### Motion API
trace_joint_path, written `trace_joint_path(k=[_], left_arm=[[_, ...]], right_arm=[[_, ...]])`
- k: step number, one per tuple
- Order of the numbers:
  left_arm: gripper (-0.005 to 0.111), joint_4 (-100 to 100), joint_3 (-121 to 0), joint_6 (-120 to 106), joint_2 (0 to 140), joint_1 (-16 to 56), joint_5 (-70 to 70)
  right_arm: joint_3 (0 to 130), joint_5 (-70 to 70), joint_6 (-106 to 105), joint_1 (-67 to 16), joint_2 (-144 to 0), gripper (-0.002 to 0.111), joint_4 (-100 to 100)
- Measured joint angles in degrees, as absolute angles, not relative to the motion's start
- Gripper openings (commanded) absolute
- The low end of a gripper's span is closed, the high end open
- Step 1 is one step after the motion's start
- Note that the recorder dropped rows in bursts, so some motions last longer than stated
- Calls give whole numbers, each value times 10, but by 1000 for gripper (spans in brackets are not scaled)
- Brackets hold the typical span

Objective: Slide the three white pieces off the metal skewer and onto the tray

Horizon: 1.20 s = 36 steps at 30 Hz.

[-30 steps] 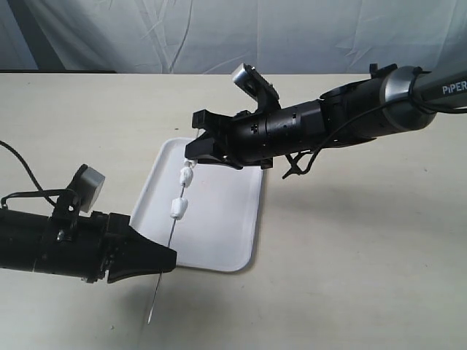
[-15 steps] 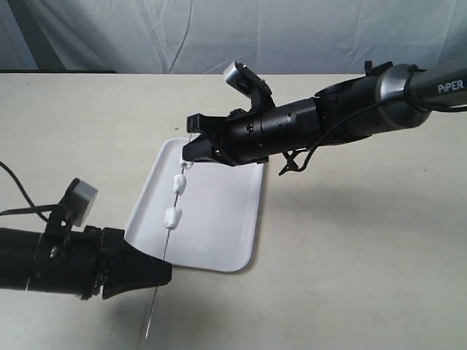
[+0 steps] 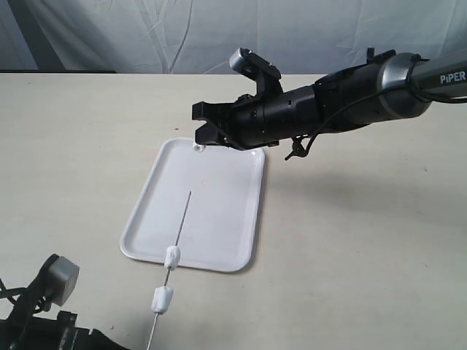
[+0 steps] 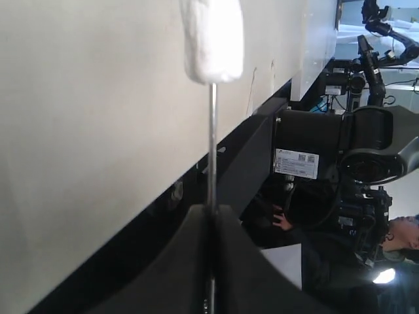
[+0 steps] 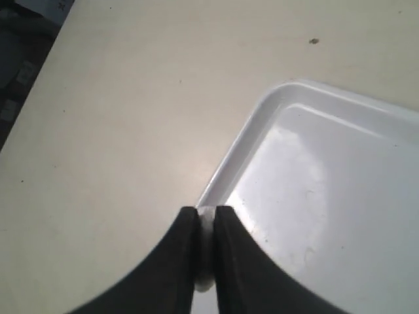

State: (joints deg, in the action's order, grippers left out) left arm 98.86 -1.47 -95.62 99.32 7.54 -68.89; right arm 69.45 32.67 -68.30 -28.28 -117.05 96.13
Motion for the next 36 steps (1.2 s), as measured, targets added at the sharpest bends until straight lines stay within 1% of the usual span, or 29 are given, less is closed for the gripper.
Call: trace_joint_path(k=[2, 4, 17, 23, 28, 36], left_arm=[[0, 991, -12, -964, 993, 75, -689], [0, 991, -18, -967, 993, 75, -689], [0, 995, -116, -905, 996, 75, -685], [0, 997, -158, -874, 997, 75, -651], [0, 997, -198, -836, 998, 75, -625], [0, 997, -208, -829, 998, 75, -636]], right_arm=[[695, 329, -663, -283, -1171, 33, 932], [695, 335, -639, -283, -1171, 36, 908], [695, 418, -592, -283, -1171, 35, 878], [695, 428, -568, -283, -1171, 35, 847], [695, 471, -547, -283, -1171, 35, 842], [695, 492, -539, -283, -1171, 35, 840]])
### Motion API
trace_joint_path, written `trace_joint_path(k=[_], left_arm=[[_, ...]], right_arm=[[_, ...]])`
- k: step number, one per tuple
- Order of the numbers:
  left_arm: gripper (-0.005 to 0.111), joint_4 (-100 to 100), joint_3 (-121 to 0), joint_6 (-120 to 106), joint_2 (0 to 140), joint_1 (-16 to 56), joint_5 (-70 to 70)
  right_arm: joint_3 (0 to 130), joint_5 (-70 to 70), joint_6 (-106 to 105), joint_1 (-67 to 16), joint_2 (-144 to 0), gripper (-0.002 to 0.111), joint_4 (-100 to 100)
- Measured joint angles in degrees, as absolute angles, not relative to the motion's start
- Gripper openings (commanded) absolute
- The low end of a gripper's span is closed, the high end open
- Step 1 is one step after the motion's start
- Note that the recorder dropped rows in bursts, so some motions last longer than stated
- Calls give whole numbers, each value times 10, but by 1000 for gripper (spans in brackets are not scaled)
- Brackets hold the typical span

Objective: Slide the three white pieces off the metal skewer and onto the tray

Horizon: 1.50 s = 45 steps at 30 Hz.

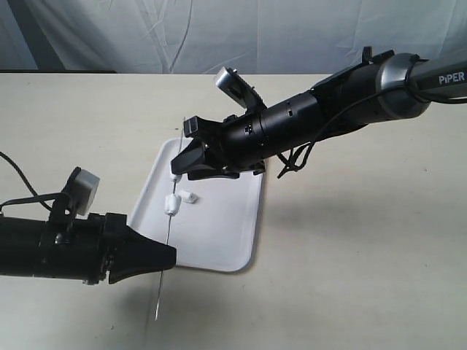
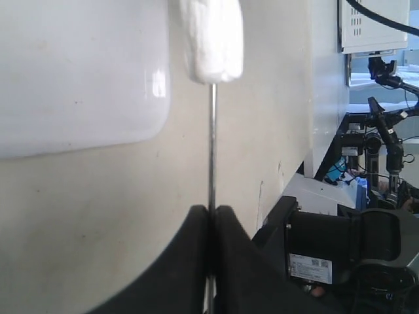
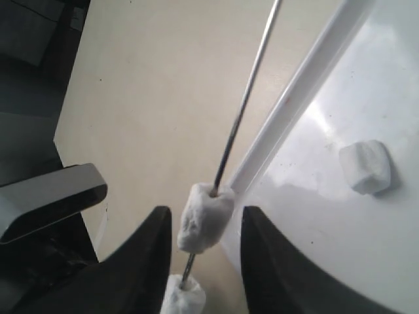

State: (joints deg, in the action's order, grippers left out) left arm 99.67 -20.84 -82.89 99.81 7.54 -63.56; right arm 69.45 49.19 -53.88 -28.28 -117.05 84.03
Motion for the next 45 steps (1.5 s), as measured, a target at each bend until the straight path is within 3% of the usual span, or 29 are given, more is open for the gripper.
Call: trace_joint_path(k=[3, 10, 17, 32, 45], left_arm=[[0, 997, -208, -829, 998, 75, -646], [0, 997, -208, -828, 998, 75, -649], [0, 996, -208, -825, 998, 75, -653], [0, 991, -204, -820, 998, 75, -666], [0, 1005, -49, -957, 995, 75, -688]], right_arm=[[695, 496, -538, -283, -1171, 33, 839], [695, 502, -540, -283, -1171, 9, 838], [695, 504, -546, -283, -1171, 15, 835], [696, 500, -548, -283, -1171, 15, 832], [696, 455, -548, -283, -1171, 15, 826]])
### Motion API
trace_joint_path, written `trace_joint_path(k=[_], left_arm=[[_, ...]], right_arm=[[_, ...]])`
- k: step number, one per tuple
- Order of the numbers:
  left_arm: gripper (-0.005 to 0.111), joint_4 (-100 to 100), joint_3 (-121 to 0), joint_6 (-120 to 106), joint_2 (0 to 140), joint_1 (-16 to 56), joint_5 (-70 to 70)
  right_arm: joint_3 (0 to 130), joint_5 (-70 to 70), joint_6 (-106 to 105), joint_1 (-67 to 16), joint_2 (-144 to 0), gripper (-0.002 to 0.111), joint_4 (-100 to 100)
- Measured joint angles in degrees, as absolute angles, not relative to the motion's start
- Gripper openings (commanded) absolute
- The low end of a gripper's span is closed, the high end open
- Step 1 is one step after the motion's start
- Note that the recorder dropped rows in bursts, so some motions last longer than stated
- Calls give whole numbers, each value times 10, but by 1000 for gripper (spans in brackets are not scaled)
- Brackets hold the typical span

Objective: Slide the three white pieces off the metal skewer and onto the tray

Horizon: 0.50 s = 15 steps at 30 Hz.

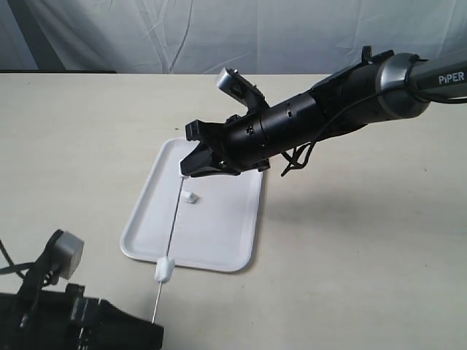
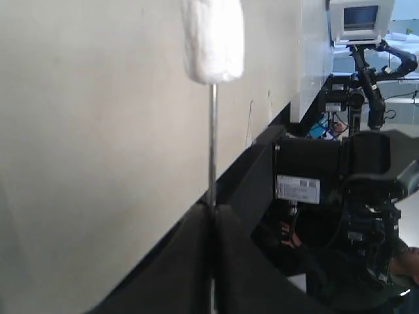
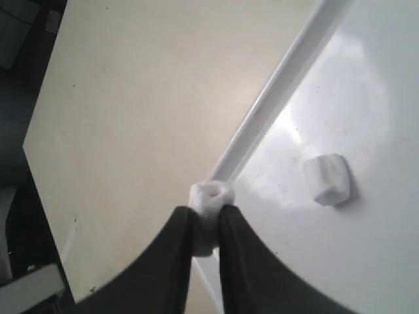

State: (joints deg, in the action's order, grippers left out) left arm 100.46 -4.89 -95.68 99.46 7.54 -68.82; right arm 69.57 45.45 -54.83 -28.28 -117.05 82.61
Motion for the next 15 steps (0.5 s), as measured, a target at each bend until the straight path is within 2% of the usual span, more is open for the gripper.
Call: trace_joint_path(k=[5, 15], left_arm=[[0, 994, -5, -1014, 994, 75, -689], [0, 994, -23, -1001, 994, 75, -690]], right_arm=[[696, 437, -551, -283, -1171, 15, 826], [696, 403, -551, -283, -1171, 15, 804]])
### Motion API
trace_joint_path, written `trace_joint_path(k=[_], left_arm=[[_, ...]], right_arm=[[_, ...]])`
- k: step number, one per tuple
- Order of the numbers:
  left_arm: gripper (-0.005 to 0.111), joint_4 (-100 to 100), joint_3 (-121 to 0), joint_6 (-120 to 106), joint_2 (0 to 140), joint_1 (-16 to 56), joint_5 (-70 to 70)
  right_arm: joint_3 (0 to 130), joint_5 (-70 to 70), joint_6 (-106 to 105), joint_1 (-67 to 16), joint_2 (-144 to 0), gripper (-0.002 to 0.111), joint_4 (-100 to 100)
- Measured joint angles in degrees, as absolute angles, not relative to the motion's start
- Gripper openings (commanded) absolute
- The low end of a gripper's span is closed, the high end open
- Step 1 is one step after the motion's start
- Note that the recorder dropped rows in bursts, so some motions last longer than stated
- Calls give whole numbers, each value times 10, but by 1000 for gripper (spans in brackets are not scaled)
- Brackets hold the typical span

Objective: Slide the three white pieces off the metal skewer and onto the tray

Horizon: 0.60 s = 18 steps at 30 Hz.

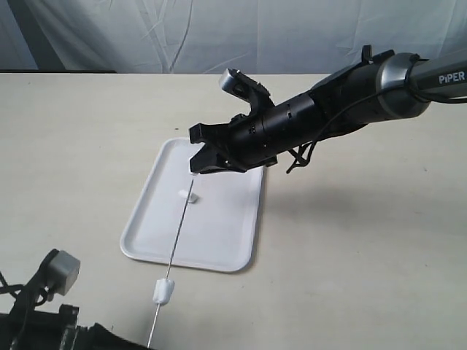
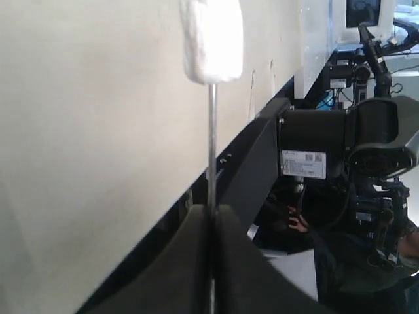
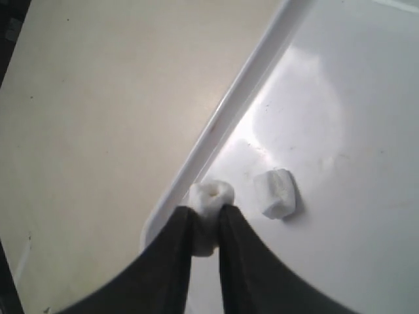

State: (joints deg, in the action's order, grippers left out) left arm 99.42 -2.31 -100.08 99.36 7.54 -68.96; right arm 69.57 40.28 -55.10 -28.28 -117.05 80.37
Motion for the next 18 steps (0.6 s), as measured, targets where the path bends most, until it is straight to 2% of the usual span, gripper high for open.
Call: trace_joint_path(k=[12, 15, 18], left_arm=[[0, 997, -133, -903, 997, 75, -660], [0, 997, -162, -880, 997, 75, -634], [0, 997, -186, -860, 998, 75, -622]], right_arm=[[696, 376, -552, -283, -1171, 16, 779], [696, 383, -552, -283, -1171, 25, 768], [696, 394, -552, -283, -1171, 41, 751]])
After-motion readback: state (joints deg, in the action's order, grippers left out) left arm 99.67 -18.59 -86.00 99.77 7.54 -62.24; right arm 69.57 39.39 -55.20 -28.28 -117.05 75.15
